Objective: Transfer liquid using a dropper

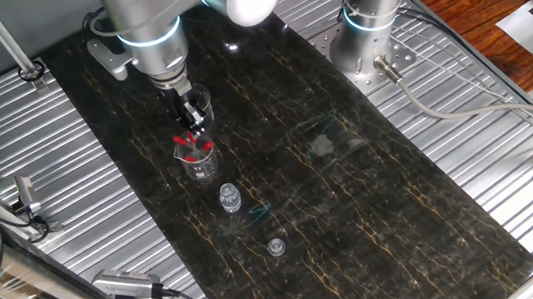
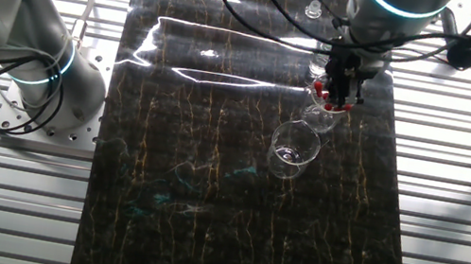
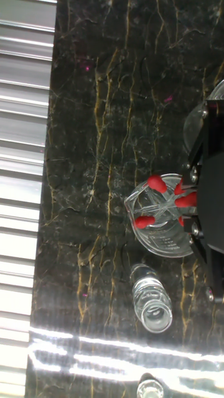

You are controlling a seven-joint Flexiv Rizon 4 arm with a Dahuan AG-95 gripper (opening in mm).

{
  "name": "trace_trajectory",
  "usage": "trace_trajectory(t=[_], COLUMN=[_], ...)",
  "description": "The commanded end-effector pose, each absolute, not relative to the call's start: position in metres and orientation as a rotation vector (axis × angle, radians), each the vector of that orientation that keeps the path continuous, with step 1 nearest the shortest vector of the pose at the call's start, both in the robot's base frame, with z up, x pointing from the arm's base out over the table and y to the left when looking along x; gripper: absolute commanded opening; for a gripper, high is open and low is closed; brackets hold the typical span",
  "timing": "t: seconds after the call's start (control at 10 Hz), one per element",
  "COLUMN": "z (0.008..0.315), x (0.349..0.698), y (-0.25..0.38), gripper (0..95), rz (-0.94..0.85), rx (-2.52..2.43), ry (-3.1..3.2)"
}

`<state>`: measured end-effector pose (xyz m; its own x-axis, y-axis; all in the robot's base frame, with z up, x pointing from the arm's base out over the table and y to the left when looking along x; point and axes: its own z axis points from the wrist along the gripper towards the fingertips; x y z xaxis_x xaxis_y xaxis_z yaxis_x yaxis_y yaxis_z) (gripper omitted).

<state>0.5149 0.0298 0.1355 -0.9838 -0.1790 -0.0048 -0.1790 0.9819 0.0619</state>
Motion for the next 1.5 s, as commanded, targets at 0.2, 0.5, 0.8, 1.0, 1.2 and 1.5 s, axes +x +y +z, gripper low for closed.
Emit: trace_trajectory(t=[0.2, 0.5, 0.8, 1.0, 1.2, 1.5], z=[0.134, 0.134, 0.135, 0.137, 0.151, 0.164], x=[0.516, 0.516, 0.516, 0.516, 0.516, 0.518], y=[0.030, 0.030, 0.030, 0.031, 0.032, 0.034], gripper=[19.0, 0.0, 0.0, 0.0, 0.0, 0.0], rz=[-0.093, -0.087, -0.084, -0.088, -0.094, -0.088], rx=[0.279, 0.268, 0.265, 0.261, 0.260, 0.247], ry=[-3.126, -3.127, -3.123, -3.111, -3.091, -3.061])
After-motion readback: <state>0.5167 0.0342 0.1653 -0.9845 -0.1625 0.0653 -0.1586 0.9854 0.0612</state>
